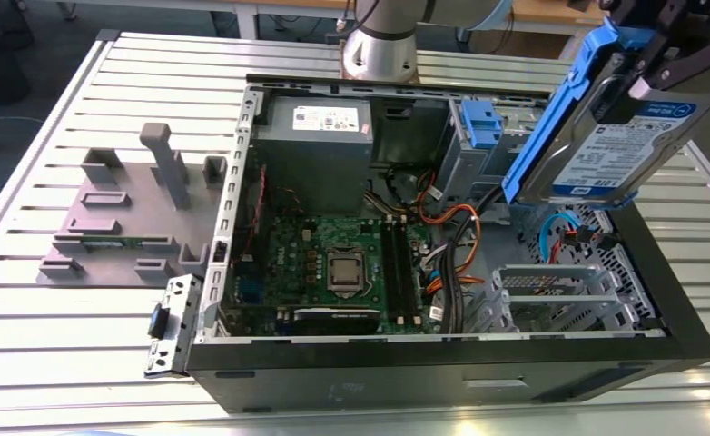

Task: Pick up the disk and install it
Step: 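Pick up the disk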

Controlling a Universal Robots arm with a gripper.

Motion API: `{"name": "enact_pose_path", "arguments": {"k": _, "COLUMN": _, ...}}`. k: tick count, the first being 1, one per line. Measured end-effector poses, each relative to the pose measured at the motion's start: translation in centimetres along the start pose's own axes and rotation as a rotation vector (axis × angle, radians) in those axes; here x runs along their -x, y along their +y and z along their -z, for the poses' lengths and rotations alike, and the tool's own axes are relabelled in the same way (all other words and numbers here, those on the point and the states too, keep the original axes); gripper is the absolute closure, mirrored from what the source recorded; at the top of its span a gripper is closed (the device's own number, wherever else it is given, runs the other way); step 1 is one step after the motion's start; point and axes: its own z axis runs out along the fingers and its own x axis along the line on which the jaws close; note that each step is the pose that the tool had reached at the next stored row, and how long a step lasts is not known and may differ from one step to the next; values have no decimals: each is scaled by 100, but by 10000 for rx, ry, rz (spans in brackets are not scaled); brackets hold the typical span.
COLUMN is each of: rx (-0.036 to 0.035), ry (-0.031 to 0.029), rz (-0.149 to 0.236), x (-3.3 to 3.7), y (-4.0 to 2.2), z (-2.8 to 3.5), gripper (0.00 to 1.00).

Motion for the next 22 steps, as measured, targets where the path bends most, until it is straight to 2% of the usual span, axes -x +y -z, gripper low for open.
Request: {"name": "enact_pose_path", "arguments": {"k": 22, "rx": 0, "ry": 0, "rz": 0, "x": -45, "y": -1, "z": 1, "gripper": 63}}
